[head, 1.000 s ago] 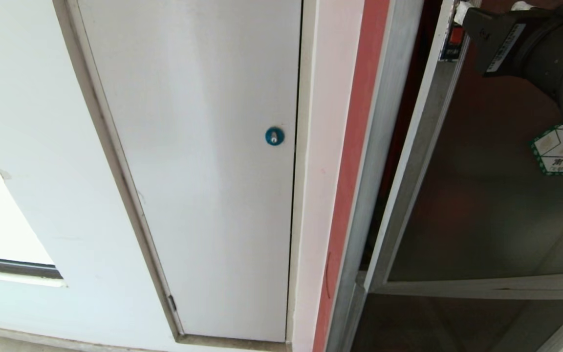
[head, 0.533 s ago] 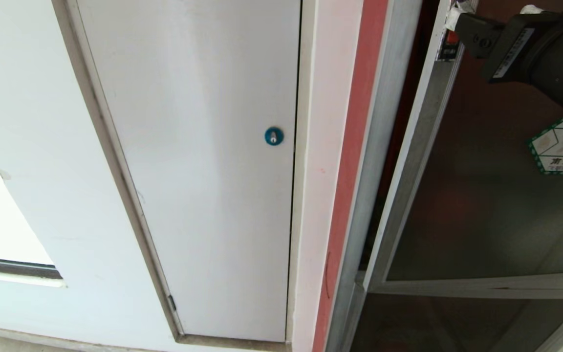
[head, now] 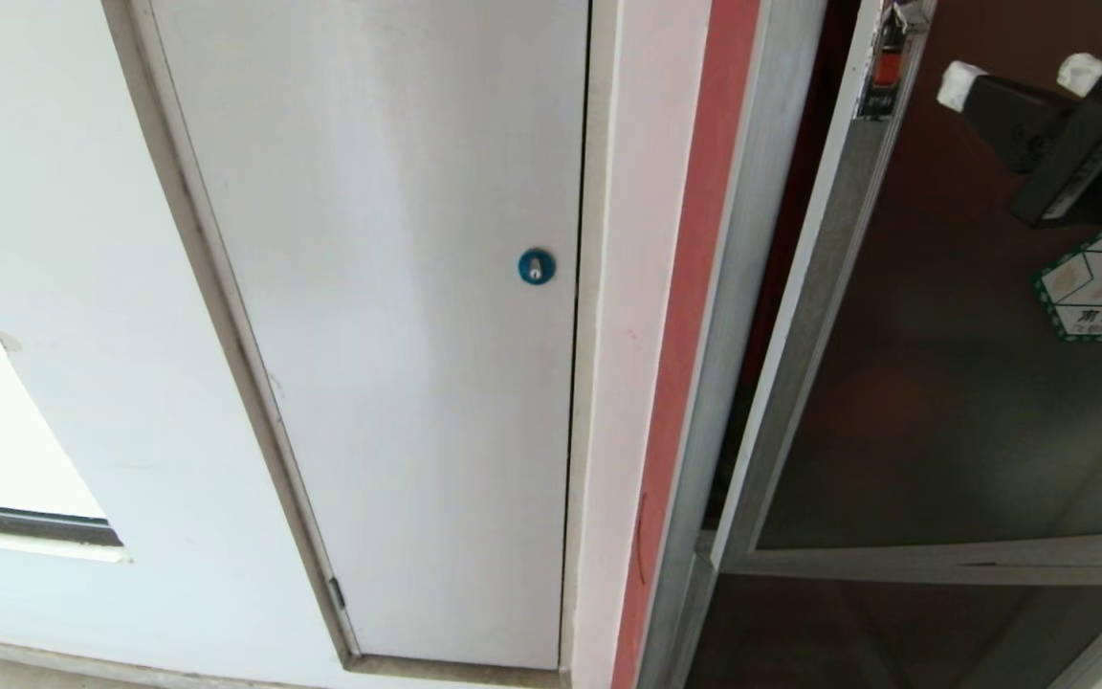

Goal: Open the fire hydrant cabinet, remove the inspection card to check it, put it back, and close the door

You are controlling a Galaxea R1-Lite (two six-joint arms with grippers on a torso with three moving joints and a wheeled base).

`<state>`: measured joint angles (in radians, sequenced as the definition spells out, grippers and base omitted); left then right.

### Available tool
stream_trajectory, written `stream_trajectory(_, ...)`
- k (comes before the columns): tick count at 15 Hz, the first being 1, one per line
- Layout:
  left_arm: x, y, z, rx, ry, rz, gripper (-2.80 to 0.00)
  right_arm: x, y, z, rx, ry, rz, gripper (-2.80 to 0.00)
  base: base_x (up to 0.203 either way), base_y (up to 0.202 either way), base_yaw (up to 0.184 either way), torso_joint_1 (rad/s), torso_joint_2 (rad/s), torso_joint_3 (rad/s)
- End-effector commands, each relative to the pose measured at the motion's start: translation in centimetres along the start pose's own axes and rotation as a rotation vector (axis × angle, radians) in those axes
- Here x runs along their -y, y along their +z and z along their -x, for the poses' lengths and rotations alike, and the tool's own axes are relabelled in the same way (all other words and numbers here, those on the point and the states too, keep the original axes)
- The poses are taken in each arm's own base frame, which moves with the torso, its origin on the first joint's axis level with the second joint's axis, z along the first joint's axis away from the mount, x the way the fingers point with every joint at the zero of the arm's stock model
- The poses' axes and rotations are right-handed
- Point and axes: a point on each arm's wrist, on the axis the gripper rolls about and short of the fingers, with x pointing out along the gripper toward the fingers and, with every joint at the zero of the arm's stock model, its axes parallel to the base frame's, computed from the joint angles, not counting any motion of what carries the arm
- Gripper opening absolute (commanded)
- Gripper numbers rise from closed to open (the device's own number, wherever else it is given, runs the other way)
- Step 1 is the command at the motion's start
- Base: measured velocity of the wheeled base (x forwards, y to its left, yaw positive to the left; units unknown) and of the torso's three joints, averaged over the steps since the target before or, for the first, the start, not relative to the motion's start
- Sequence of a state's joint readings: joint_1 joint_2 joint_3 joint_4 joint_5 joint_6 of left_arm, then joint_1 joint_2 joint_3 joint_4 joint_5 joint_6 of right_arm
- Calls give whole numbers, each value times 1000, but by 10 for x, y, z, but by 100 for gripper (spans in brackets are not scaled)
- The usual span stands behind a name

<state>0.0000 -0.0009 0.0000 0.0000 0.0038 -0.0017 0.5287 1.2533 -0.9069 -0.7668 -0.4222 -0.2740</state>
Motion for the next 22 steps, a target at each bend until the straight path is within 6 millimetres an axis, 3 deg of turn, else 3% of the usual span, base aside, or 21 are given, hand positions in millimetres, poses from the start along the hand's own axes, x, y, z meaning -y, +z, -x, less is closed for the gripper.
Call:
stream_trajectory(1,0,0,0,-2,1,0,-280,12,10,20,35,-16,-14,-280,0,0,0,0,0,0)
stream_trajectory(10,0,0,0,-2,1,0,-280,52,24,91,-61,-120,22,-280,0,0,0,0,0,0)
stream_trajectory(15,0,0,0,-2,1,0,-280,85,34,139,-93,-384,107,-280,0,0,0,0,0,0)
stream_trajectory(18,0,0,0,-2,1,0,-280,95,49,189,-60,-584,158,-280,0,0,0,0,0,0)
stream_trajectory(22,0,0,0,-2,1,0,-280,92,43,252,-30,-623,180,-280,0,0,0,0,0,0)
